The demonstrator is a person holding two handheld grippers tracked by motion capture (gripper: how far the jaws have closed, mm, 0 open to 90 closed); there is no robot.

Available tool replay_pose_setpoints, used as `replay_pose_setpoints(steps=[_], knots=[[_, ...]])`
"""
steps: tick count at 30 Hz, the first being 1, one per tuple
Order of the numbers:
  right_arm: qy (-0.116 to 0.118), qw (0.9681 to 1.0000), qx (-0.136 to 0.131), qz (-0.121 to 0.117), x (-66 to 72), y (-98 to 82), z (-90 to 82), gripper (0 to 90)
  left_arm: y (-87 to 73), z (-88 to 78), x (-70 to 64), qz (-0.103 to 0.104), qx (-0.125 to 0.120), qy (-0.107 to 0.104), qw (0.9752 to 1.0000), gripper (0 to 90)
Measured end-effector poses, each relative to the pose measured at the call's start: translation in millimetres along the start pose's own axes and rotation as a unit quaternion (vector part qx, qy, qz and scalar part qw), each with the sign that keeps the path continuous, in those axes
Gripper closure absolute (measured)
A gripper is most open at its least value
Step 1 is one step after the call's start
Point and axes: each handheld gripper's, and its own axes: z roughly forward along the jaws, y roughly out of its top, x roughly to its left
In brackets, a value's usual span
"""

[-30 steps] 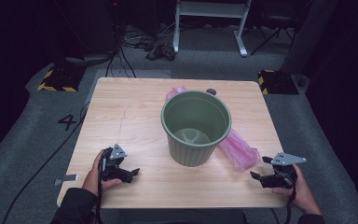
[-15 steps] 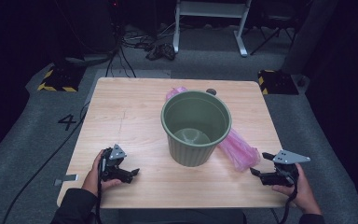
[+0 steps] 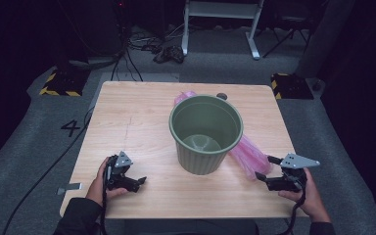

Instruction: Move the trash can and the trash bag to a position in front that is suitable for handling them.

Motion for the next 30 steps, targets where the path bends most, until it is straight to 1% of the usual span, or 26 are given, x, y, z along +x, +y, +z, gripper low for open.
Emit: replay_pose_setpoints(steps=[1, 2, 3, 4, 5, 10, 12, 13, 15, 18, 19, 22, 25, 27, 28, 30], knots=[[0.011, 0.9999, -0.009, -0.001, 2.8, 4.3, 2.2, 19.5, 0.0, 0.0, 0.0, 0.000, 0.000, 0.000, 1.0000, 0.0], [0.011, 0.9999, -0.009, -0.001, 2.8, 4.3, 2.2, 19.5, 0.0, 0.0, 0.0, 0.000, 0.000, 0.000, 1.0000, 0.0], [0.017, 0.9998, -0.010, -0.004, 4.7, 6.6, 3.4, 19.5, 0.0, 0.0, 0.0, 0.000, 0.000, 0.000, 1.0000, 0.0], [0.017, 0.9998, -0.010, -0.009, 6.7, 9.1, 4.8, 19.6, 0.0, -0.1, 0.0, 0.000, 0.000, 0.000, 1.0000, 0.0], [0.023, 0.9995, -0.015, -0.014, 10.4, 14.3, 7.8, 20.9, 0.0, 0.0, 0.0, 0.000, 0.000, 0.000, 1.0000, 0.0], [0.029, 0.9991, -0.018, -0.024, 16.3, 21.8, 13.7, 22.7, 0.0, 0.0, 0.0, 0.000, 0.000, 0.000, 1.0000, 0.0], [0.034, 0.9988, -0.012, -0.034, 20.9, 26.9, 19.5, 22.6, 0.0, 0.0, 0.0, 0.000, 0.000, 0.000, 1.0000, 0.0], [0.034, 0.9988, -0.012, -0.034, 20.9, 26.9, 19.5, 22.6, 0.0, 0.0, 0.0, 0.000, 0.000, 0.000, 1.0000, 0.0], [0.039, 0.9985, -0.014, -0.034, 26.9, 31.5, 24.7, 22.3, 0.0, 0.0, 0.0, 0.000, 0.000, 0.000, 1.0000, 0.0], [0.032, 0.9987, -0.013, -0.039, 32.7, 34.6, 28.8, 20.1, 0.0, 0.0, 0.0, 0.000, 0.000, 0.000, 1.0000, 0.0], [0.040, 0.9983, -0.013, -0.040, 37.8, 36.9, 33.2, 19.5, -0.1, -0.1, -0.1, 0.000, 0.000, 0.000, 1.0000, 0.1], [0.041, 0.9984, -0.012, -0.038, 44.2, 40.4, 40.5, 17.6, -0.1, -0.1, -0.2, -0.001, 0.000, 0.001, 1.0000, 0.1], [0.050, 0.9982, -0.014, -0.032, 47.4, 42.9, 45.3, 16.8, 0.4, 0.5, -0.9, 0.001, -0.001, 0.001, 1.0000, 0.0], [0.054, 0.9980, -0.013, -0.032, 51.1, 45.2, 49.7, 15.9, 2.2, 2.0, -3.4, -0.003, 0.000, 0.003, 1.0000, 0.0], [0.063, 0.9974, -0.017, -0.030, 54.6, 47.3, 53.9, 15.3, 3.6, 3.4, -4.9, -0.003, -0.001, 0.005, 1.0000, 0.0], [0.064, 0.9974, -0.018, -0.027, 57.8, 49.7, 58.4, 15.3, 6.6, 6.0, -8.7, 0.000, 0.001, 0.001, 1.0000, 0.0]])
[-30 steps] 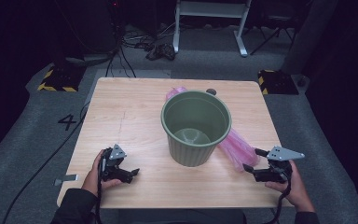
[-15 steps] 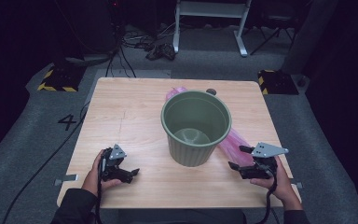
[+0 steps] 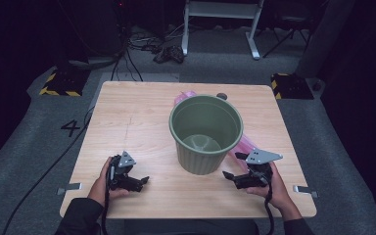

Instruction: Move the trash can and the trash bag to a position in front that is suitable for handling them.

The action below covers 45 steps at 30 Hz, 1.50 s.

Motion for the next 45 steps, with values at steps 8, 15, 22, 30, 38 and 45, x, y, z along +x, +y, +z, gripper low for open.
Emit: replay_pose_setpoints(steps=[8, 15, 22, 30, 38, 45], knots=[[-0.018, 0.9998, 0.009, 0.005, 2.4, 4.8, 14.8, 16.5, 9.5, 9.0, -6.6, 0.005, -0.002, -0.003, 1.0000, 0.0], [-0.025, 0.9996, 0.005, 0.008, -0.1, 9.2, 21.8, 17.3, 12.7, 11.8, -9.2, 0.007, 0.000, -0.007, 0.9999, 0.0], [-0.035, 0.9993, 0.008, 0.014, -5.4, 13.0, 26.0, 16.1, 20.5, 19.5, -16.4, 0.012, -0.002, -0.016, 0.9998, 0.0], [-0.048, 0.9988, 0.002, -0.011, -14.6, 15.2, -4.2, 24.8, 24.9, 23.3, -19.2, 0.021, -0.001, -0.018, 0.9996, 0.1], [-0.109, 0.9938, -0.007, 0.022, -50.8, -6.0, -50.9, 28.7, 20.2, 19.3, -19.0, 0.023, -0.002, -0.022, 0.9995, 0.2], [-0.150, 0.9867, 0.016, 0.061, -89.2, -39.4, -75.5, 35.1, 18.2, 17.4, -18.7, 0.024, -0.003, -0.021, 0.9995, 0.3]])
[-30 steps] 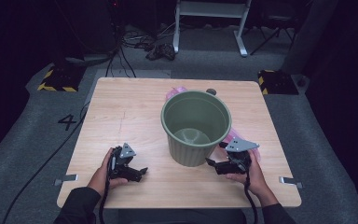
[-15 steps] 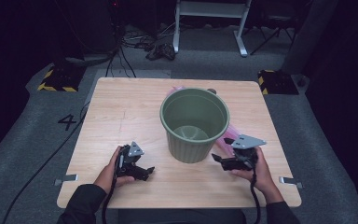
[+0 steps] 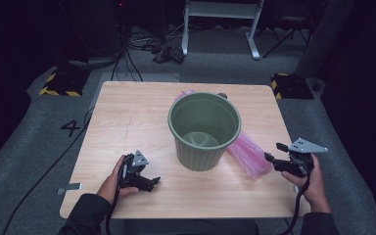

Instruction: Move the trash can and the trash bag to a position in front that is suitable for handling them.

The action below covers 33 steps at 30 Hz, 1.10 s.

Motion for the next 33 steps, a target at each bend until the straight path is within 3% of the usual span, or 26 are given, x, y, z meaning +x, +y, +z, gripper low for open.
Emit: replay_pose_setpoints(steps=[5, 8, 16, 17, 20, 21, 25, 33], knots=[[0.008, 0.9996, 0.017, 0.021, -12.7, -13.7, 8.4, 35.0, -1.1, -1.0, -0.5, -0.002, 0.000, -0.002, 1.0000, 0.3], [0.030, 0.9982, 0.025, 0.045, -18.5, -18.7, 16.8, 35.0, -1.1, -1.0, -0.5, -0.002, 0.000, -0.001, 1.0000, 0.3], [0.038, 0.9971, 0.059, 0.030, -16.8, -28.5, 36.2, 43.5, -1.2, -0.9, -0.4, -0.002, 0.000, -0.001, 1.0000, 0.3], [0.049, 0.9961, 0.069, 0.026, -14.6, -28.8, 40.4, 49.0, -1.1, -1.0, -0.4, -0.002, 0.001, -0.001, 1.0000, 0.3], [0.056, 0.9952, 0.078, 0.018, -11.9, -28.7, 43.2, 52.9, -1.2, -0.9, -0.5, -0.003, 0.000, -0.001, 1.0000, 0.3], [0.062, 0.9946, 0.083, 0.008, -9.4, -29.4, 45.3, 58.7, -1.1, -0.8, -0.4, -0.003, 0.000, -0.002, 1.0000, 0.3], [0.076, 0.9921, 0.099, -0.011, -2.7, -32.4, 51.8, 64.7, -1.1, -0.9, -0.5, -0.002, 0.000, -0.001, 1.0000, 0.3], [0.096, 0.9914, 0.089, -0.011, 6.6, -33.3, 52.0, 72.0, -0.9, -0.9, -0.7, -0.004, 0.002, -0.001, 1.0000, 0.3]])
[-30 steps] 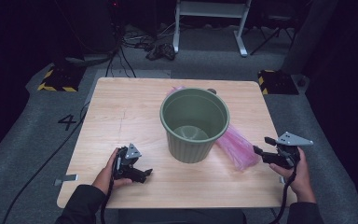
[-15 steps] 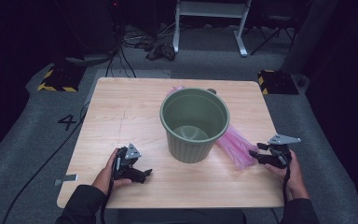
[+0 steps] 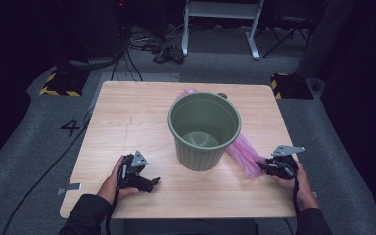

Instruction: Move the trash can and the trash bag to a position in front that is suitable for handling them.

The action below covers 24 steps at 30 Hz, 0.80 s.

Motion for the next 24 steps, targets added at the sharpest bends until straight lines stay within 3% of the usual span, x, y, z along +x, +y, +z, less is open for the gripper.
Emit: replay_pose_setpoints(steps=[4, 5, 10, 19, 24], knots=[[0.014, 0.9994, 0.010, -0.030, 21.1, 7.7, 5.7, 74.9, 0.4, 0.5, -0.7, -0.002, -0.001, 0.006, 1.0000, 0.2], [0.014, 0.9994, 0.010, -0.030, 21.1, 7.7, 5.7, 74.9, 0.6, 0.8, -0.9, -0.003, -0.001, 0.005, 1.0000, 0.2], [0.033, 0.9979, 0.017, -0.054, 47.2, 17.3, 14.1, 75.8, 2.1, 1.8, -1.8, -0.006, 0.001, 0.007, 1.0000, 0.2], [0.052, 0.9964, 0.015, -0.065, 77.1, 19.4, 17.7, 77.8, 13.4, 12.3, -6.3, -0.007, 0.000, 0.011, 0.9999, 0.2], [0.062, 0.9956, 0.018, -0.067, 86.4, 19.9, 17.5, 77.1, 24.8, 23.1, -13.0, 0.009, 0.001, -0.006, 0.9999, 0.2]])
